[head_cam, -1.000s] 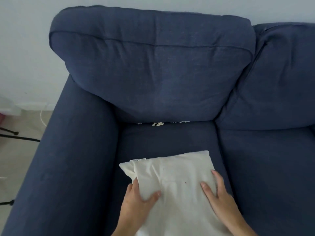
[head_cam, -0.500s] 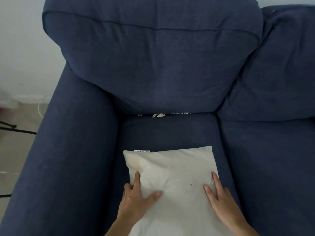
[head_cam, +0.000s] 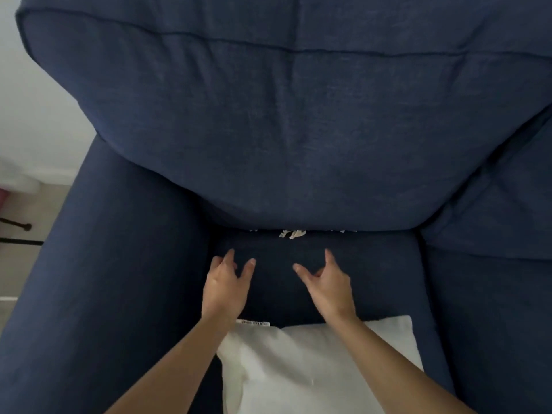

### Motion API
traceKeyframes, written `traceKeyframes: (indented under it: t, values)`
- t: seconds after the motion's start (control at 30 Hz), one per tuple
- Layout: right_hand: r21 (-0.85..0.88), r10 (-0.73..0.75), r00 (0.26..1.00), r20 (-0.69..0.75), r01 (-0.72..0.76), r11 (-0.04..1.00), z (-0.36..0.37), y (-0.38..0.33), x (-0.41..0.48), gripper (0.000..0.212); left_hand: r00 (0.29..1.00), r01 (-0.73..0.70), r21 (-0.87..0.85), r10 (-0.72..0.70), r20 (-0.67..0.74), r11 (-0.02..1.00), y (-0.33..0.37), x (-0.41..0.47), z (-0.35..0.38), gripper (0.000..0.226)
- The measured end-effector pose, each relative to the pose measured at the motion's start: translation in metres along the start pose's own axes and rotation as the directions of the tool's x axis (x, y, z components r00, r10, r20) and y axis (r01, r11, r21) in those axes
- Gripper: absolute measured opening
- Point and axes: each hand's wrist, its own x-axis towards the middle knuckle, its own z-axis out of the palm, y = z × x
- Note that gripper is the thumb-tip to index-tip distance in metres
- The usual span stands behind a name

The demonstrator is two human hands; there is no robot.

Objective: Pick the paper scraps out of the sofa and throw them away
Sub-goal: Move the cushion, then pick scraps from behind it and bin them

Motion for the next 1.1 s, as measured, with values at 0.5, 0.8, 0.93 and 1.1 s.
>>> traceKeyframes:
  t: [0.5, 0.8, 0.93, 1.1]
  values:
    - [0.42, 0.274, 0.958, -0.09, -0.213, 0.882, 0.077, -0.012, 0.117, 0.009, 0.812, 0.409, -0.425, -0.535, -0.233, 0.807, 0.028, 0.119, 0.111, 0.019]
    - [0.372, 0.207, 0.976, -0.067, -0.168, 0.913, 0.069, -0.01, 0.112, 0.027, 0.781, 0.459, -0.524, -0.607, -0.147, 0.718, 0.031, 0.117, 0.099, 0.011]
    - [0.334, 0.138, 0.989, 0.043, -0.145, 0.931, 0.047, -0.011, 0.085, 0.023, 0.833, 0.422, -0.599, -0.552, -0.041, 0.681, 0.03, 0.083, 0.07, 0.004]
    - [0.367, 0.134, 0.991, 0.03, -0.136, 0.92, 0.01, -0.018, 0.041, 0.018, 0.893, 0.309, -0.611, -0.444, -0.077, 0.728, 0.023, 0.035, -0.002, 0.014]
